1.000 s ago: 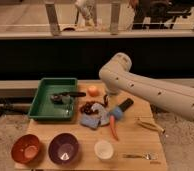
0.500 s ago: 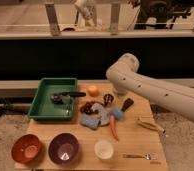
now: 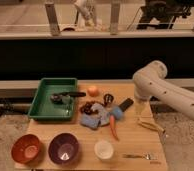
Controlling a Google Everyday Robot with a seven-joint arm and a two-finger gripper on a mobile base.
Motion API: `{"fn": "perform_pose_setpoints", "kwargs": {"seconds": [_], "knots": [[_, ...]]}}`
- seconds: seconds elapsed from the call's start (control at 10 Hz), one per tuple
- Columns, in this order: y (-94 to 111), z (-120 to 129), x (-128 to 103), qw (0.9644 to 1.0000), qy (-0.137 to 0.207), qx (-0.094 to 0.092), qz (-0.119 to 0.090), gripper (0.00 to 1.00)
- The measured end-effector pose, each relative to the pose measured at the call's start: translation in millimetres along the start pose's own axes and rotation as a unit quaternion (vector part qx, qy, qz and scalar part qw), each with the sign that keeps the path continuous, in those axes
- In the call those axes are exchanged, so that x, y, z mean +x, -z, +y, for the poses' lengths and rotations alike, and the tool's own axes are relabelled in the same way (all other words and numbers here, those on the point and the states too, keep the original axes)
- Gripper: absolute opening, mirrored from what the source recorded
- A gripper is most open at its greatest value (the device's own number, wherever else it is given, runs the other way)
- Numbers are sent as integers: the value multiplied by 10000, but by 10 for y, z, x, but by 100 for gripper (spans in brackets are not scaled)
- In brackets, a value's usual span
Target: Place banana in purple bowl
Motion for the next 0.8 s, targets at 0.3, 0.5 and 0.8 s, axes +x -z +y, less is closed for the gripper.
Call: {"fn": "perform_pose_setpoints", "kwargs": {"seconds": [0.3,0.5,0.8], "knots": [[-516,289,387,9987,-222,-456,-68,80],[-741,544,755,9965,-449,-691,-143,80],[-1114,813,1035,9909,-672,-1131,-279,80]]}}
